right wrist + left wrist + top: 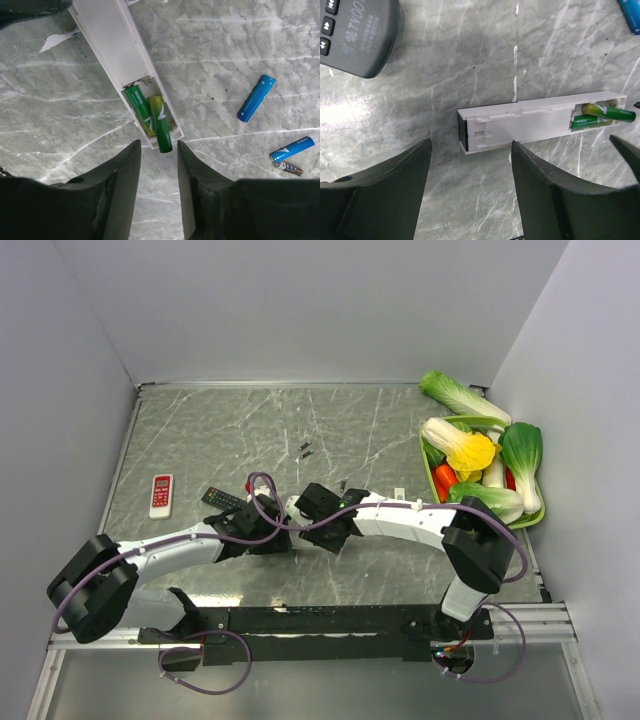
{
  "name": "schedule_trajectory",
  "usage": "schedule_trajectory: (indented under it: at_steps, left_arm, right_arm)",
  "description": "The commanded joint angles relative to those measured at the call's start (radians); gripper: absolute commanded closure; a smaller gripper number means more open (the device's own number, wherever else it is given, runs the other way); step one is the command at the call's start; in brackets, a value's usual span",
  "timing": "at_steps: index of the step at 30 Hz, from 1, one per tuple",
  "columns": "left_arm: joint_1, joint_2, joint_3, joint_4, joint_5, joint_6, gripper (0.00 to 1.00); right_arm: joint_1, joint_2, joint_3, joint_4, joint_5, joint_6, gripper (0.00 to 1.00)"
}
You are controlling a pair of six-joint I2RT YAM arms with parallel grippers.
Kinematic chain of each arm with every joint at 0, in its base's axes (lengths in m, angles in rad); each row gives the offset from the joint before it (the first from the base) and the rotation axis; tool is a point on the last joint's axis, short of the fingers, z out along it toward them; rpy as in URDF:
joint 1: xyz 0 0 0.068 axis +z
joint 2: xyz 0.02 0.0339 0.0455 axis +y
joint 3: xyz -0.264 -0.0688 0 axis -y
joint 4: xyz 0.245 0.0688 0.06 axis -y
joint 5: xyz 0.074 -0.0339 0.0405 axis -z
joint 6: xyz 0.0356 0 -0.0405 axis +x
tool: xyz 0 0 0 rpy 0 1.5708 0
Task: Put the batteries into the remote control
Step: Load the battery into the remote control.
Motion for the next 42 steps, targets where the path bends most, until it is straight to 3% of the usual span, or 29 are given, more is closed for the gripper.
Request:
schedule_trajectory:
  at_steps: [1,5,8,13,17,20,30,42]
  left_arm:
    - [-0.008,-0.022,0.016,0.045,-0.012,0.031,0.3]
    - [-0.007,-0.03,0.012,0.051,-0.017,0.027,0.3]
    - [-0.008,-0.036,0.006,0.057,-0.019,0.021,0.3]
    - [-0.008,-0.039,-0.006,0.073,-0.031,0.007,0.3]
    - [-0.008,-0.037,-0.011,0.079,-0.058,-0.014,0.31]
    - [-0.007,-0.037,-0.006,0.087,-0.077,-0.024,0.31]
    - [0.009,0.009,0.005,0.114,-0.068,-0.019,0.32]
    - [0.009,0.053,0.011,0.122,-0.037,-0.008,0.34]
  right_arm:
    - [0.058,-0.121,0.01,0.045,-0.033,-0.072,0.55]
    - [0.056,-0.214,-0.025,0.09,0.0,-0.015,0.44]
    - [0.055,-0.284,-0.065,0.128,0.043,0.069,0.43]
    - [0.021,-0.388,-0.157,0.17,0.137,0.362,0.44]
    - [-0.021,-0.435,-0.226,0.193,0.168,0.635,0.56]
    - [-0.048,-0.464,-0.299,0.259,0.137,0.749,0.64]
    - [-0.083,-0.427,-0.405,0.432,0.06,0.844,0.7]
    - [-0.093,-0.367,-0.41,0.437,0.099,0.867,0.76]
